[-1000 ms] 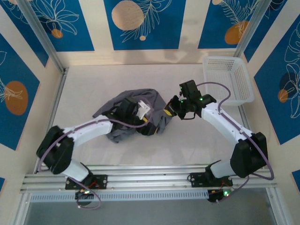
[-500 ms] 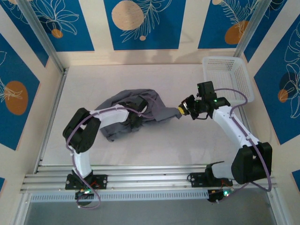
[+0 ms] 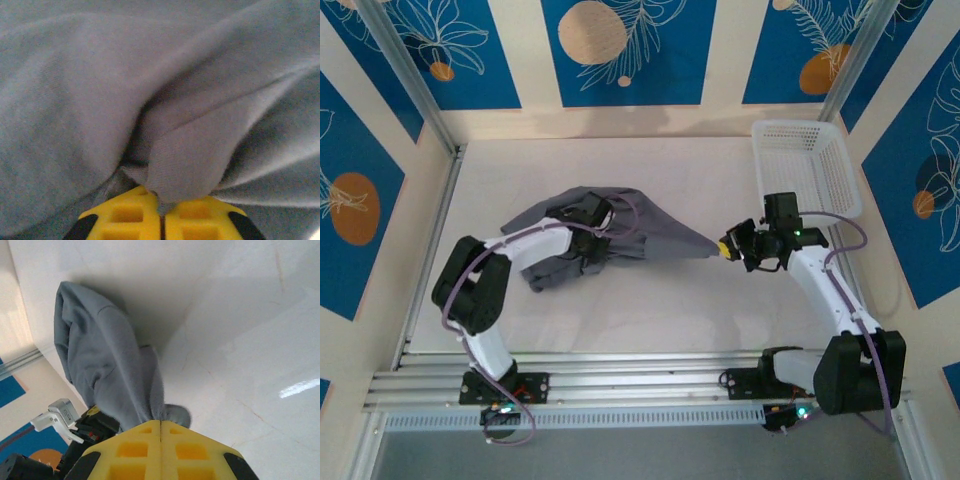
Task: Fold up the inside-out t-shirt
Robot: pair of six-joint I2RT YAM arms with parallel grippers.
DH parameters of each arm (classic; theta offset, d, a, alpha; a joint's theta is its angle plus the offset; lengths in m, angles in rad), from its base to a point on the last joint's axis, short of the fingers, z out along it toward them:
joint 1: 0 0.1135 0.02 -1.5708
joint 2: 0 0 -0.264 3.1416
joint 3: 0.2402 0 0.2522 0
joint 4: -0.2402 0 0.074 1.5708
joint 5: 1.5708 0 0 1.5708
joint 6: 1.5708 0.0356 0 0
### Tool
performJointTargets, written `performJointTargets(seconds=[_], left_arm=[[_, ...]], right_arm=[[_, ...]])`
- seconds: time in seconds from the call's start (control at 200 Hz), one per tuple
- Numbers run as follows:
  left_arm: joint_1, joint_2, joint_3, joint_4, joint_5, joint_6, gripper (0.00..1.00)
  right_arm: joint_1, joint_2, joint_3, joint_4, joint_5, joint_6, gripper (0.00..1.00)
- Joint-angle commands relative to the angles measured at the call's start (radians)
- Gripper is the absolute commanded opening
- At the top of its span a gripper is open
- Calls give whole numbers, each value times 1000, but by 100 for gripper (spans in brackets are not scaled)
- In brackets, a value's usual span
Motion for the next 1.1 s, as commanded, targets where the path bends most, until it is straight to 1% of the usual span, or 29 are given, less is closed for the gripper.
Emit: performJointTargets(seconds=[0.0, 0.025, 0.055, 0.12, 0.17, 0.205, 0.28, 0.325, 0.39, 0.485, 0.56, 0.625, 0.695, 0.755, 0.81, 0.905, 0.98, 1.035, 1.095], left_arm=[[-10, -94, -80, 150, 300, 59, 27], [-11, -119, -101, 187, 327, 53, 34], [-13, -151, -129, 227, 345, 37, 40], [-6, -240, -181, 290, 334, -17, 56], [10, -319, -195, 279, 304, -71, 63], [23, -368, -191, 238, 276, -109, 66], [55, -457, -176, 99, 182, -209, 65], [93, -501, -182, 13, 153, -295, 63], [172, -564, -231, -68, 176, -422, 59], [313, -650, -328, -148, 206, -576, 52], [420, -685, -403, -159, 245, -642, 49], [468, -652, -437, -154, 296, -666, 45], [478, -568, -435, -145, 367, -658, 41], [478, -496, -420, -152, 384, -658, 40], [478, -462, -415, -124, 389, -637, 45], [478, -426, -402, -111, 290, -613, 53], [478, -398, -374, -136, 173, -611, 53], [478, -377, -358, -147, 81, -621, 50], [478, -353, -352, -123, 28, -621, 48]], right_arm=[[55, 37, -7, 95, -80, -16, 0], [69, 59, -1, 98, -83, -21, 0], [80, 81, 11, 92, -83, -30, 0], [88, 115, 31, 69, -66, -44, 0], [84, 113, 34, 64, -44, -33, 0], [75, 98, 31, 74, -35, -19, 0], [46, 38, 18, 112, -8, 17, 0], [29, 1, 15, 124, 27, 41, 0], [3, -35, 19, 124, 60, 54, 0], [-33, -43, 48, 98, 49, 38, 0], [-42, -43, 61, 89, 40, 27, 0], [-43, -35, 65, 96, 26, 21, 0], [-43, -21, 71, 97, 5, 17, 0], [-41, -9, 74, 99, -15, 14, 0], [-38, -7, 74, 100, -25, 12, 0], [-32, -15, 69, 97, -20, 11, 0], [-31, -26, 70, 88, -16, 8, 0], [-31, -34, 75, 77, -5, 2, 0], [-31, -42, 81, 67, 4, -3, 0]])
